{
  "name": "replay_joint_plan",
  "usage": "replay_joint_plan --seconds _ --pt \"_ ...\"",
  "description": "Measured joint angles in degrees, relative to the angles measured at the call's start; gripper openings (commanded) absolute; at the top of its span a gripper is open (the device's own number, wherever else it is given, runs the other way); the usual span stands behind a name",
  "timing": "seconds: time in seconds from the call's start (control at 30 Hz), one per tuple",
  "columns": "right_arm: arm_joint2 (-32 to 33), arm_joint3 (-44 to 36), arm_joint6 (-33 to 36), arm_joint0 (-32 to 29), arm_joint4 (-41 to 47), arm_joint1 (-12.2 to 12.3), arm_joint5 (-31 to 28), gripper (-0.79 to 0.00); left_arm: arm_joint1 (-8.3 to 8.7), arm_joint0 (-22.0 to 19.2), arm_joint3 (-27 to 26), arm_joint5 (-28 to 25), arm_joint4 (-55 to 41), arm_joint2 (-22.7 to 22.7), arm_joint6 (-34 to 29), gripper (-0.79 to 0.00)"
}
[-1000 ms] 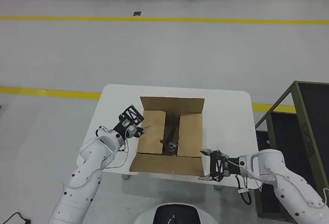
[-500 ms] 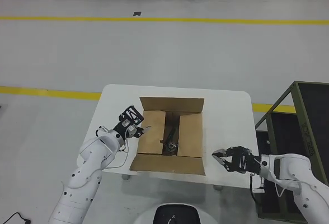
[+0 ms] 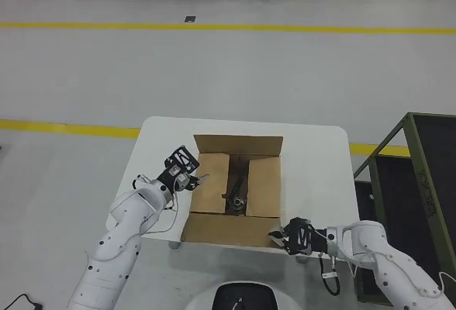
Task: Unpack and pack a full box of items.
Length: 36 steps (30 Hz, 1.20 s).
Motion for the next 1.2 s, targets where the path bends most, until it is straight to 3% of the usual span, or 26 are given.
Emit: replay_joint_plan --seconds 0.4,0.47,0.63,0.8,0.87,1.03,1.2 --pt "-5.33 8.26 -1.33 4.12 0.85 -2.25 1.85 -0.785 0.46 1.12 -0.83 -0.76 -0.36 -0.27 -0.08 0.000" --pt "-4.71 8.24 -2.29 4.33 1.34 -2.30 2.62 -0.733 0.46 0.96 -0.77 -1.00 -0.84 0.03 -0.17 0.000" --pt "0.48 6.43 -4.57 2.95 1.52 -1.23 4.72 -0.677 0.37 0.46 -0.81 -2.41 -2.19 1.28 -0.17 0.000" --pt "8.98 2.71 -2.26 -1.64 -0.29 0.88 6.59 -0.659 0.00 -0.27 -1.39 -4.16 -2.04 4.97 -1.54 0.000" --pt "11.99 0.87 0.00 -3.61 -0.38 1.54 7.13 -0.597 -0.27 -0.89 -1.58 -3.29 0.29 7.34 -3.08 0.000" --pt "16.56 -3.18 4.15 -7.31 1.46 2.32 8.59 -0.579 -1.49 -2.64 -0.49 1.10 0.88 12.38 -8.42 0.000" --pt "18.17 -5.56 6.06 -9.23 3.21 2.50 9.09 -0.539 -1.97 -3.81 -0.05 0.87 1.47 15.05 -8.55 0.000"
